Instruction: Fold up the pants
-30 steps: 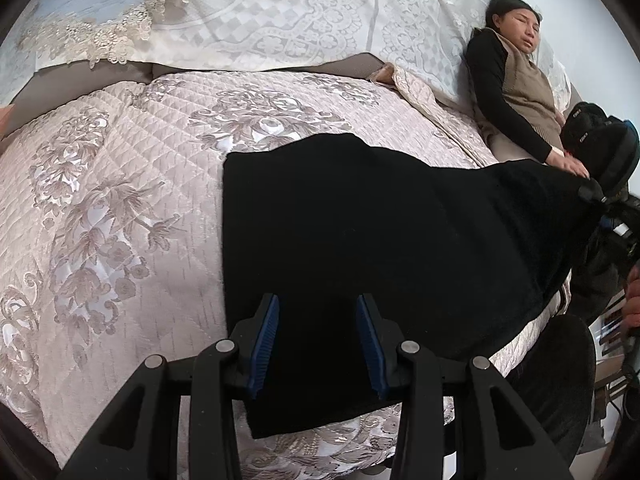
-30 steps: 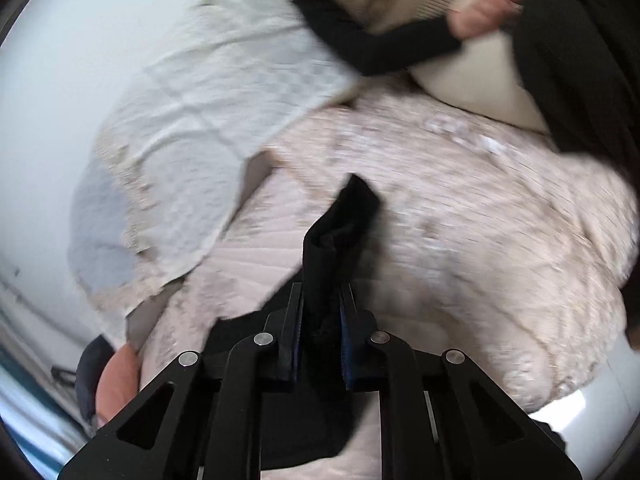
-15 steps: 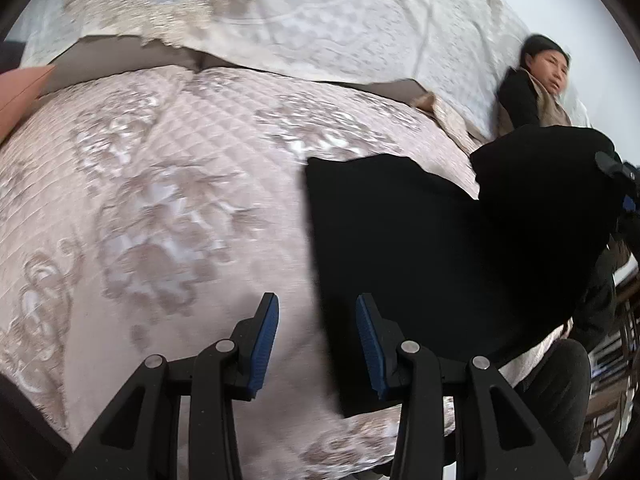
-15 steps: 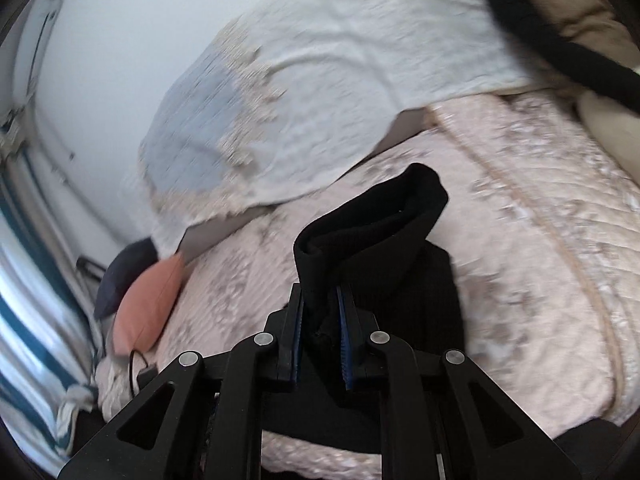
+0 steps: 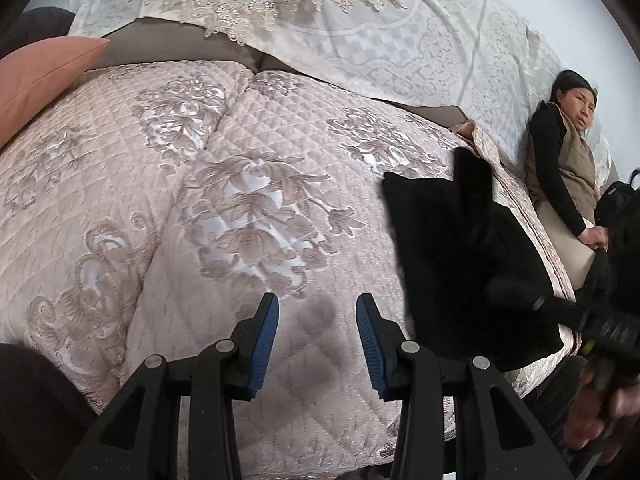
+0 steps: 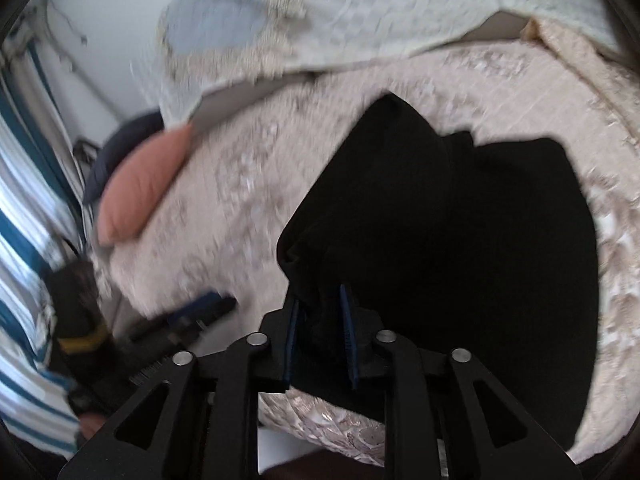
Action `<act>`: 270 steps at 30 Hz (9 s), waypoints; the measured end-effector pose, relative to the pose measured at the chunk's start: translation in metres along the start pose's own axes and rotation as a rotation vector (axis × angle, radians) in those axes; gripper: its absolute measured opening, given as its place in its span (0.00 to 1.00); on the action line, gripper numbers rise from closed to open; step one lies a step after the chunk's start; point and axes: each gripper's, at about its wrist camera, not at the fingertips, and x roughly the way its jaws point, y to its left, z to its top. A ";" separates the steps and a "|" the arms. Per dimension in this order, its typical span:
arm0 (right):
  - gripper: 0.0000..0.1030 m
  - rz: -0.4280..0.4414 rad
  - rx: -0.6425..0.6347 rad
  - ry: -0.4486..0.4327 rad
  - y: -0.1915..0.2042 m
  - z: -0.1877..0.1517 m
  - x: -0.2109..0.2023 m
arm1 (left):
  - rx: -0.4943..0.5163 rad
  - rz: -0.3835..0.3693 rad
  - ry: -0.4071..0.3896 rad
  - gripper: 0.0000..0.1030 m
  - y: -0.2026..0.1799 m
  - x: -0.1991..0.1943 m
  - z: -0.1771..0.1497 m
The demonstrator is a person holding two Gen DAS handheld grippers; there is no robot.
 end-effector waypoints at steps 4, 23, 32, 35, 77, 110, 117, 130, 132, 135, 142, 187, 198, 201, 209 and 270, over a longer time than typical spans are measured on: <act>0.45 0.090 0.012 0.028 0.001 -0.009 0.001 | -0.002 -0.004 -0.004 0.42 0.001 -0.002 0.000; 0.21 -0.158 0.076 -0.084 -0.074 -0.038 -0.059 | 0.216 -0.106 0.035 0.42 -0.096 0.047 0.009; 0.22 -0.162 0.059 -0.158 -0.077 -0.031 -0.074 | 0.253 -0.068 0.007 0.26 -0.094 0.033 0.000; 0.22 -0.192 0.068 -0.104 -0.084 -0.031 -0.062 | 0.249 -0.060 0.008 0.26 -0.094 0.033 0.000; 0.32 -0.384 -0.101 -0.115 -0.055 -0.053 -0.079 | 0.320 -0.040 0.027 0.26 -0.128 0.014 -0.009; 0.45 -0.374 -0.012 -0.151 -0.073 -0.054 -0.102 | 0.214 -0.022 -0.012 0.43 -0.084 -0.004 -0.002; 0.48 -0.347 -0.022 -0.161 -0.073 -0.044 -0.099 | 0.222 -0.031 -0.006 0.43 -0.097 0.000 0.003; 0.49 -0.334 -0.014 -0.152 -0.085 -0.036 -0.091 | 0.211 -0.040 0.028 0.43 -0.097 0.018 0.011; 0.49 -0.331 -0.011 -0.149 -0.088 -0.034 -0.089 | 0.199 -0.047 0.033 0.43 -0.094 0.023 0.013; 0.50 -0.329 -0.009 -0.147 -0.092 -0.030 -0.087 | 0.167 -0.084 0.034 0.44 -0.087 0.030 0.018; 0.57 -0.283 0.017 -0.121 -0.113 -0.019 -0.074 | 0.065 -0.160 0.079 0.53 -0.066 0.058 0.028; 0.17 -0.016 -0.143 -0.171 -0.030 0.124 0.002 | 0.178 -0.090 -0.120 0.22 -0.040 0.057 0.158; 0.22 0.001 -0.072 -0.071 -0.055 0.179 0.084 | 0.147 -0.034 -0.039 0.26 0.004 0.130 0.190; 0.33 -0.055 -0.048 -0.040 -0.071 0.179 0.096 | 0.123 -0.025 -0.025 0.35 0.018 0.140 0.182; 0.41 -0.162 -0.130 -0.129 -0.061 0.158 0.060 | 0.089 0.052 -0.134 0.35 0.028 0.089 0.162; 0.46 -0.326 -0.276 -0.090 0.017 0.017 0.022 | 0.176 0.160 -0.020 0.35 -0.045 0.033 0.029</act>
